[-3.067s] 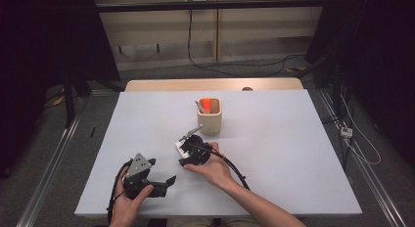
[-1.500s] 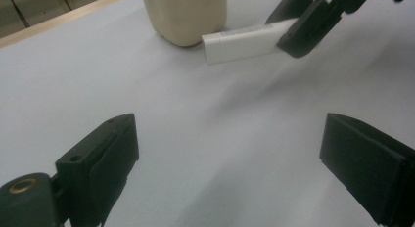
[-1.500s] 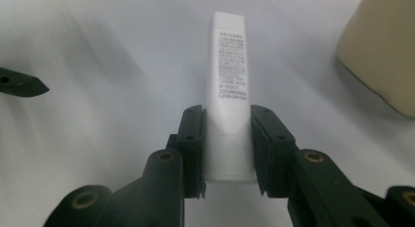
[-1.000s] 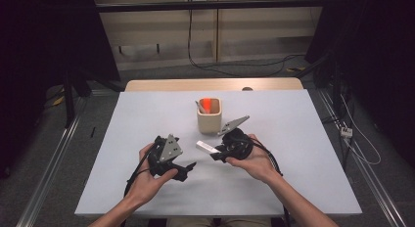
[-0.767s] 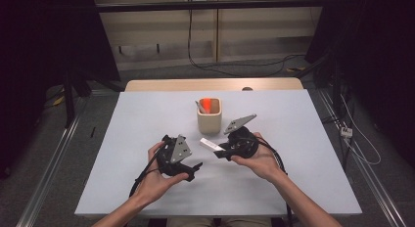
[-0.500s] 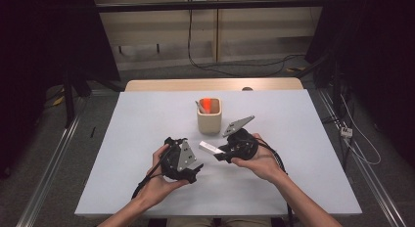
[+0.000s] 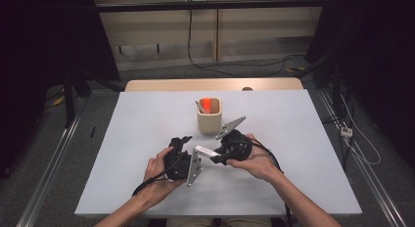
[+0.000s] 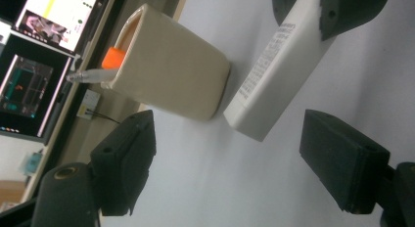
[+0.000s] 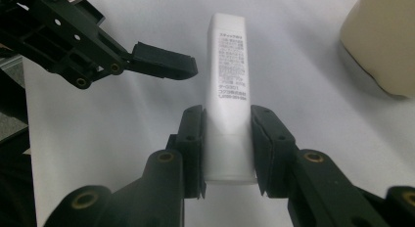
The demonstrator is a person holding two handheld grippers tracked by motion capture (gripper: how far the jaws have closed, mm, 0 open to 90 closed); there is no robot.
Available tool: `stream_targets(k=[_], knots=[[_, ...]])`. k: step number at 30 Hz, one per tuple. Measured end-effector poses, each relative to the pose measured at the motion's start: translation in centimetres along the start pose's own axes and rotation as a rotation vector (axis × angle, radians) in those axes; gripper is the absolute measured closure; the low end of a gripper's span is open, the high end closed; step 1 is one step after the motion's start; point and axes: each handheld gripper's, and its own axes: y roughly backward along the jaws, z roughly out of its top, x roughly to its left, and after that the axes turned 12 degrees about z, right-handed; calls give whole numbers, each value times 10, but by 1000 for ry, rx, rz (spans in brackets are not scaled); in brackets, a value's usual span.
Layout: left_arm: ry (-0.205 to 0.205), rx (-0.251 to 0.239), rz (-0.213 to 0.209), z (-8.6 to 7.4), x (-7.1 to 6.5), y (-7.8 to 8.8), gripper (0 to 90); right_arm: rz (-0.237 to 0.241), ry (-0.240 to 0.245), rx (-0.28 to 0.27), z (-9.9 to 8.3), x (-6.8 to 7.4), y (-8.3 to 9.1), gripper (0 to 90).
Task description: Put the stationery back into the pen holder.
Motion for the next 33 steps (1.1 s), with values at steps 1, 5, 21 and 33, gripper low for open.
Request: stream_targets(k=[1, 5, 21, 33], knots=[[-23, -2, 12, 1, -2, 0, 214, -1, -3, -1, 0, 0, 0, 683], [-83, -12, 6, 3, -8, 0, 234, 10, -4, 2, 2, -1, 0, 683], [-258, -31, 30, 12, -22, 5, 615, 50, 3, 4, 8, 1, -6, 683], [-335, -45, 28, 12, -29, 2, 700, 70, -13, -6, 6, -2, -7, 680]])
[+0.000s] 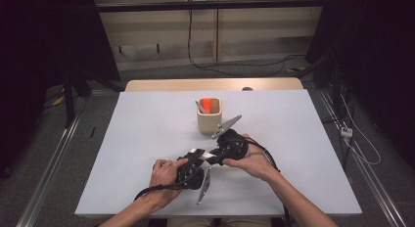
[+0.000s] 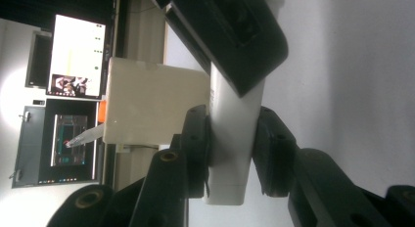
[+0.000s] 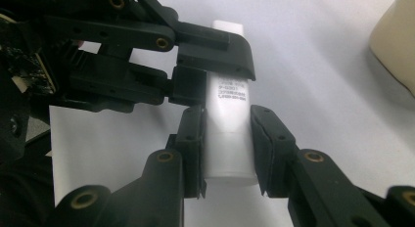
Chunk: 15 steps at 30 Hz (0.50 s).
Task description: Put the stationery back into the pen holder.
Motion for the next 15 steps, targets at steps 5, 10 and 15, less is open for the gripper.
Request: stream_targets(k=[5, 10, 15], knots=[[101, -17, -21, -2, 1, -4, 714, -28, 28, -24, -2, 2, 3, 652], [223, -3, -56, -8, 7, -11, 715, -86, 25, -47, -4, 3, 4, 486], [377, 2, -109, -18, 13, -13, 715, -126, 18, -85, -9, 2, 5, 334]])
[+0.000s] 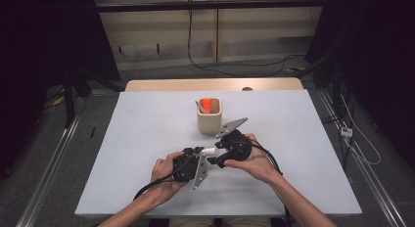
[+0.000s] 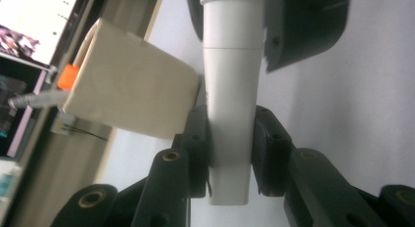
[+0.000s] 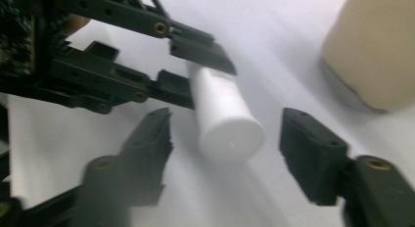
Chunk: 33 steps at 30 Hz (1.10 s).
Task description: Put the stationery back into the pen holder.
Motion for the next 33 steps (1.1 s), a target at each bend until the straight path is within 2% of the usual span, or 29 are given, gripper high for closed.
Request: stream_targets(k=[1, 2, 3, 4, 6, 9, 13, 16, 19, 22, 27, 33], knots=[[33, -1, -10, -2, 2, 0, 715, -7, -1, -11, -1, -1, 1, 315], [86, -7, -4, -4, 3, -1, 715, -14, -4, -23, -2, -1, 2, 272], [126, -13, -17, -6, 4, -1, 714, -22, -5, -36, -2, -1, 3, 226], [144, -7, -20, -8, 6, -2, 714, -37, -16, -42, -3, -1, 3, 173], [196, 4, -44, -13, 8, -2, 714, -41, -31, -56, -4, -1, 4, 150], [272, 17, -69, -18, 11, -1, 715, -81, -34, -78, -7, -1, 6, 63], [390, 6, -94, -24, 18, 1, 715, -134, -69, -131, -10, -2, 9, 91], [466, -7, -119, -27, 25, 3, 714, -165, -80, -150, -14, -1, 10, 100], [498, -18, -122, -28, 28, 7, 714, -212, -85, -150, -17, 0, 10, 86], [547, -16, -140, -29, 33, 10, 714, -234, -90, -144, -20, 2, 12, 71], [632, -11, -157, -31, 39, 11, 714, -277, -89, -190, -32, 3, 18, 73], [656, -13, -146, -25, 49, 12, 714, -325, -118, -256, -50, -1, 28, 80]])
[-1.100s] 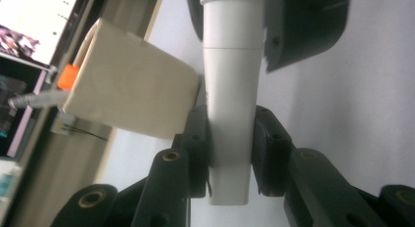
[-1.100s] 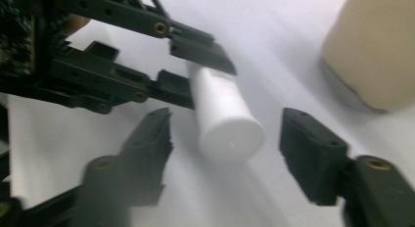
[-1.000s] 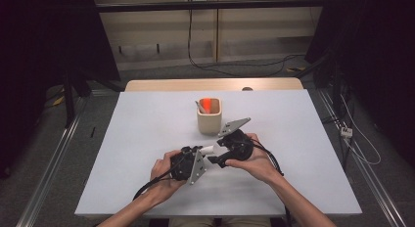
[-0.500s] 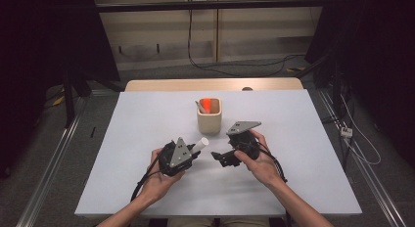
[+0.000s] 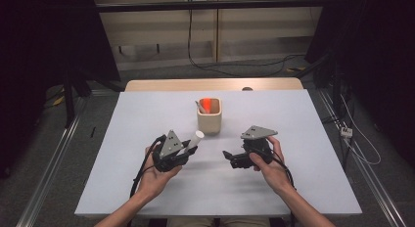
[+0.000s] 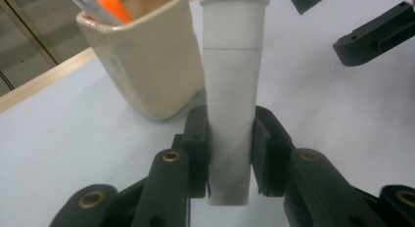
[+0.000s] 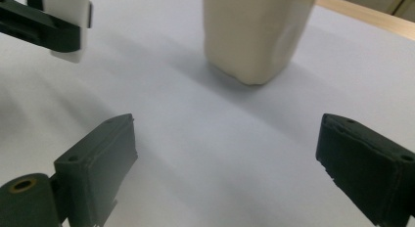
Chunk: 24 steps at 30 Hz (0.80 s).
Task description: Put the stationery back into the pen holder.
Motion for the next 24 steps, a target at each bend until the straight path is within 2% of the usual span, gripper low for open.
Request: stream_targets(k=[3, 8, 10, 15, 21, 24], knots=[[19, -7, -14, 6, 1, 1, 714, -6, -12, -21, -7, -3, 8, 74], [39, -24, -11, 15, 5, 2, 714, -13, -26, -74, -18, -6, 21, 70], [63, -28, -10, 19, 8, 2, 714, -22, -33, -88, -22, -7, 27, 66], [89, -32, -10, 27, 15, -1, 715, -42, -47, -101, -32, -13, 38, 61], [99, -37, 2, 36, 22, -8, 714, -61, -55, -113, -40, -18, 46, 57], [137, -41, -17, 40, 28, -11, 714, -72, -55, -120, -42, -20, 52, 56]])
